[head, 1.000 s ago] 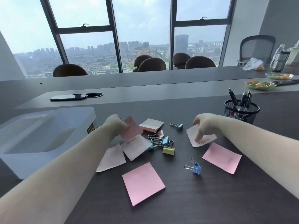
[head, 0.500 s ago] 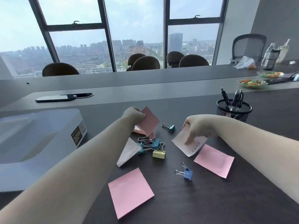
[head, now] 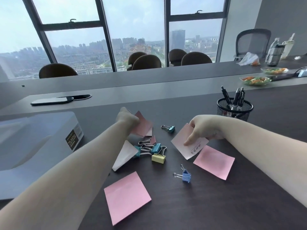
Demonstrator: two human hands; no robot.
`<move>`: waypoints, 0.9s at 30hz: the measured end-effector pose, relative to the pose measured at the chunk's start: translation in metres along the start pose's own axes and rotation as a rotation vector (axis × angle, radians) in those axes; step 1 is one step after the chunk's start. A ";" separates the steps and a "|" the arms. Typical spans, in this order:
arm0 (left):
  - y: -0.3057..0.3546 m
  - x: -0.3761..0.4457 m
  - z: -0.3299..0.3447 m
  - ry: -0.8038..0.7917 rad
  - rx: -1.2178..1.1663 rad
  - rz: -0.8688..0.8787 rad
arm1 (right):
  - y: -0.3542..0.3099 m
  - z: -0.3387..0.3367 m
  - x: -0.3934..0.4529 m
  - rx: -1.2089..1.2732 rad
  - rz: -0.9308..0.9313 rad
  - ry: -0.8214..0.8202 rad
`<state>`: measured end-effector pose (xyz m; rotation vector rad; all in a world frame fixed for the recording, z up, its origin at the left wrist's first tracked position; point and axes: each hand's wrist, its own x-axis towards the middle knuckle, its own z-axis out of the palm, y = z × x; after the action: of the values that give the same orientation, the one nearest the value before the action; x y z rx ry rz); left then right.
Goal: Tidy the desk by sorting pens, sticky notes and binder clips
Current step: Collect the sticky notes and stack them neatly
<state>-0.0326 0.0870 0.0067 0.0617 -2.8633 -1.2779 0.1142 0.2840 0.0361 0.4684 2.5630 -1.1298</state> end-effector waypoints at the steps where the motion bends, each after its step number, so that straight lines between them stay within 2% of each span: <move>1: 0.001 -0.001 -0.003 0.032 -0.101 0.000 | 0.000 -0.002 -0.003 0.009 -0.002 -0.007; 4: 0.008 -0.009 -0.018 0.043 -0.275 0.047 | -0.001 -0.008 -0.015 0.007 0.007 -0.047; 8: 0.009 -0.028 -0.049 0.064 -0.313 0.115 | 0.004 -0.012 -0.039 -0.016 0.052 -0.125; 11: 0.000 -0.048 -0.070 0.053 -0.255 0.085 | 0.013 -0.005 -0.049 -0.104 0.127 -0.134; 16: -0.035 -0.084 -0.093 -0.103 -0.024 -0.041 | 0.017 0.009 -0.062 -0.389 0.187 -0.014; 21: -0.060 -0.106 -0.109 -0.153 0.188 -0.028 | 0.005 0.013 -0.067 -0.425 0.253 0.005; 23: -0.064 -0.108 -0.115 -0.178 0.182 -0.035 | 0.004 0.013 -0.066 -0.474 0.250 0.035; 27: -0.078 -0.109 -0.124 -0.170 0.041 -0.089 | 0.008 0.010 -0.065 -0.464 0.323 -0.076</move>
<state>0.0815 -0.0530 0.0331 0.0856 -3.0630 -1.2989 0.1774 0.2705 0.0505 0.6691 2.4556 -0.4166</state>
